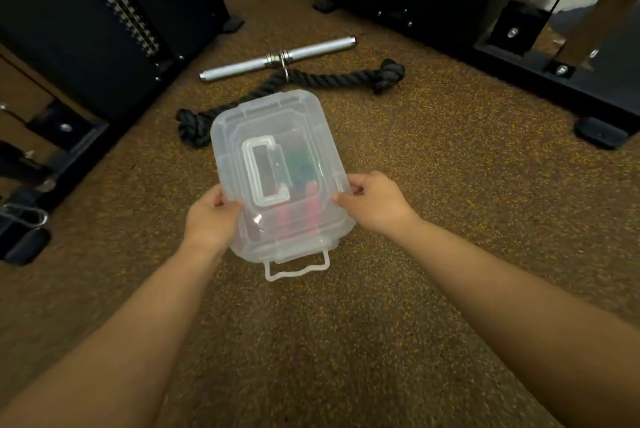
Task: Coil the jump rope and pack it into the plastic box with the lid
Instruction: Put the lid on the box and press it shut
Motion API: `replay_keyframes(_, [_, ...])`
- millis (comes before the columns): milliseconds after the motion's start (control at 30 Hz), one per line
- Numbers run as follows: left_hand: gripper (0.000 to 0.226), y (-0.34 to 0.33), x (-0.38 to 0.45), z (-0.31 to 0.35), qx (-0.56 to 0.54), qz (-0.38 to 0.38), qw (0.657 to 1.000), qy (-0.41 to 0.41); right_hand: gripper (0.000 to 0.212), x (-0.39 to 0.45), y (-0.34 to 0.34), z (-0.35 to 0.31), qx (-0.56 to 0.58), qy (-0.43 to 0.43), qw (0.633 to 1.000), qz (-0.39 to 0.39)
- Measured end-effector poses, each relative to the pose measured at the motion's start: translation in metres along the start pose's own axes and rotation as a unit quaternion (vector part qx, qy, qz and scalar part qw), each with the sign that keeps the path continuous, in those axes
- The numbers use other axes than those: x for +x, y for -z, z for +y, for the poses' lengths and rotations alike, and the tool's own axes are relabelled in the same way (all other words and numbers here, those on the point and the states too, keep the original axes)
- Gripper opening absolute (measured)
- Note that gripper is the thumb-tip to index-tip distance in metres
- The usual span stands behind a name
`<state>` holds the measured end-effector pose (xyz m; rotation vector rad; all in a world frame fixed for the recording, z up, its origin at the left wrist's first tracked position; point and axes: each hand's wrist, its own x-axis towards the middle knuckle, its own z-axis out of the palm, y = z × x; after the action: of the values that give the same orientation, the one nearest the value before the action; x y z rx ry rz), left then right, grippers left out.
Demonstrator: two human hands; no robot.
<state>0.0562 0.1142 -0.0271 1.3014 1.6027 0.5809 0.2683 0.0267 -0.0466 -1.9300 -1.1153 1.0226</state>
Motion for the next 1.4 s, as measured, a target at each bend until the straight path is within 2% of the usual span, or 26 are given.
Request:
replay_keyframes(100, [0.032, -0.001, 0.007, 0.003, 0.020, 0.007, 1.000, -0.001, 0.019, 0.007, -0.006, 0.002, -0.030, -0.035, 0.999, -0.006])
replay_keyframes(200, [0.036, -0.001, 0.015, 0.004, 0.038, 0.010, 0.999, 0.016, 0.017, 0.012, -0.007, 0.003, -0.012, -0.056, 0.998, -0.008])
replay_keyframes(400, [0.034, 0.002, 0.021, 0.002, 0.040, -0.004, 0.999, 0.021, 0.026, 0.015, -0.010, 0.008, 0.005, -0.057, 0.998, -0.021])
replay_keyframes(533, [0.034, 0.000, 0.023, -0.002, 0.023, 0.001, 0.999, 0.040, 0.023, 0.020, -0.010, 0.008, -0.005, -0.065, 0.997, -0.031])
replay_keyframes(700, [0.036, 0.008, 0.026, -0.006, 0.016, 0.014, 0.993, 0.117, 0.019, 0.020, -0.010, 0.007, -0.011, -0.073, 0.997, -0.037])
replay_keyframes(833, [0.036, 0.011, 0.024, -0.007, -0.013, -0.002, 0.987, 0.161, 0.010, 0.019, -0.016, 0.009, 0.082, -0.118, 0.988, -0.051])
replay_keyframes(900, [0.036, 0.011, 0.023, -0.006, 0.003, 0.004, 0.989, 0.151, 0.011, 0.015, -0.016, 0.006, 0.109, -0.128, 0.984, -0.059])
replay_keyframes(1033, [0.052, 0.008, 0.018, -0.008, 0.057, 0.024, 0.989, 0.135, 0.016, 0.010, -0.017, 0.003, 0.114, -0.129, 0.984, -0.053])
replay_keyframes(1300, [0.045, 0.009, 0.012, -0.021, 0.058, 0.004, 0.988, 0.142, 0.018, -0.003, -0.014, 0.003, 0.140, -0.135, 0.978, -0.071])
replay_keyframes(1333, [0.043, 0.007, 0.010, -0.023, 0.092, 0.007, 0.989, 0.118, 0.018, -0.005, -0.014, 0.003, 0.153, -0.135, 0.977, -0.068])
replay_keyframes(1400, [0.039, 0.002, 0.003, -0.028, 0.203, 0.027, 0.979, -0.004, 0.020, -0.009, -0.015, 0.003, 0.182, -0.142, 0.971, -0.057])
